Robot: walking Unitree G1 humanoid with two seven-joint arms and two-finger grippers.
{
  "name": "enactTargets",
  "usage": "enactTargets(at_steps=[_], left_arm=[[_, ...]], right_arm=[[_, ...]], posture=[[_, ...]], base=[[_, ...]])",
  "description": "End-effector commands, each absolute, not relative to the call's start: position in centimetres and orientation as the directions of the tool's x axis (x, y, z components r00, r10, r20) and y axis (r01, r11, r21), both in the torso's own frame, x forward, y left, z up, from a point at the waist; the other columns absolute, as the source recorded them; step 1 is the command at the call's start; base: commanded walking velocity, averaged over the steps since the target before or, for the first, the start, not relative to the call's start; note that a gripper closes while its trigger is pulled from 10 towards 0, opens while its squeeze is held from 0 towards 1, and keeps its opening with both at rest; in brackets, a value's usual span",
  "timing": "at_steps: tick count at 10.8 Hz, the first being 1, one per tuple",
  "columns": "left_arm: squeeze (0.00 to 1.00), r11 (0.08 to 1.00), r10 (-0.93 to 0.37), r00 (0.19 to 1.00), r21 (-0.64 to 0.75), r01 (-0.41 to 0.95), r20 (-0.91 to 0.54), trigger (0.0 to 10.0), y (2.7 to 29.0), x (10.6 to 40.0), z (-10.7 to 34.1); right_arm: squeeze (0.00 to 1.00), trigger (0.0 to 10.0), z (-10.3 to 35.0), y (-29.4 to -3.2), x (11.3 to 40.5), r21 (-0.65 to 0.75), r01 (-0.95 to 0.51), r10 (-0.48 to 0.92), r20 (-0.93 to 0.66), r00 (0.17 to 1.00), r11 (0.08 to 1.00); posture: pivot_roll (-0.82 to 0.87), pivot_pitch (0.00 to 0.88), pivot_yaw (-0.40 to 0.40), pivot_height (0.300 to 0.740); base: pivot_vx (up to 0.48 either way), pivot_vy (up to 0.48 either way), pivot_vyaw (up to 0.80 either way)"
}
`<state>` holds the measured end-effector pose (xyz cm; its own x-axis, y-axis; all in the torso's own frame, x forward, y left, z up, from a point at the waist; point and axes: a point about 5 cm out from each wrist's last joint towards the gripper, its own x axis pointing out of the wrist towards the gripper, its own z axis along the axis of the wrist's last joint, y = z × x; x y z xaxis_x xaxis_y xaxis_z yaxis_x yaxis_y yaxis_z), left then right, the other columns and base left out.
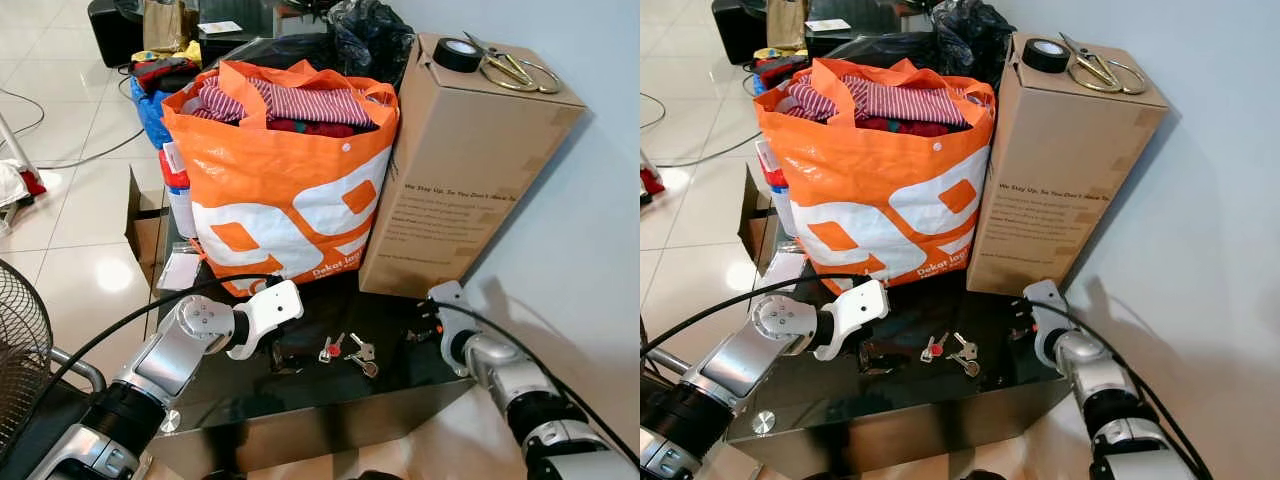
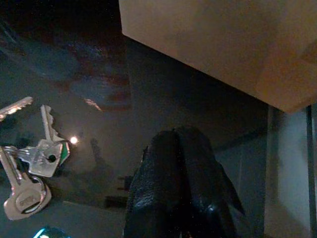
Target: Hang keys on a hook
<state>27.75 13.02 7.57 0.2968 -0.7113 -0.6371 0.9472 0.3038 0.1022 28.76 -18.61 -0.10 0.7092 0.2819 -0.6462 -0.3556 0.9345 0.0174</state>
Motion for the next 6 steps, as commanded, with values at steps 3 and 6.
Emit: enactTargets(at_steps=[3, 6], left_arm=[[0.02, 0.302, -0.707, 0.307, 0.120, 0.946, -0.637, 10.0, 13.1, 27.6, 7.5], [0.03, 0.283, -0.703, 0.285, 0.111, 0.953, -0.651, 10.0, 13.5, 27.0, 7.5]], right_arm=[[1.00, 10.0, 0.1, -18.6, 28.7, 0.045, -0.294, 0.256, -0.629, 0.734, 0.955], [1.00, 10.0, -0.6, -17.4, 28.3, 0.034, -0.285, 0.239, -0.641, 0.729, 0.958]], posture=[[-0.11, 0.000, -0.112, 0.740], [-0.09, 0.000, -0.099, 0.740]], base=[[0.000, 0.000, 0.00], [0.000, 0.000, 0.00]])
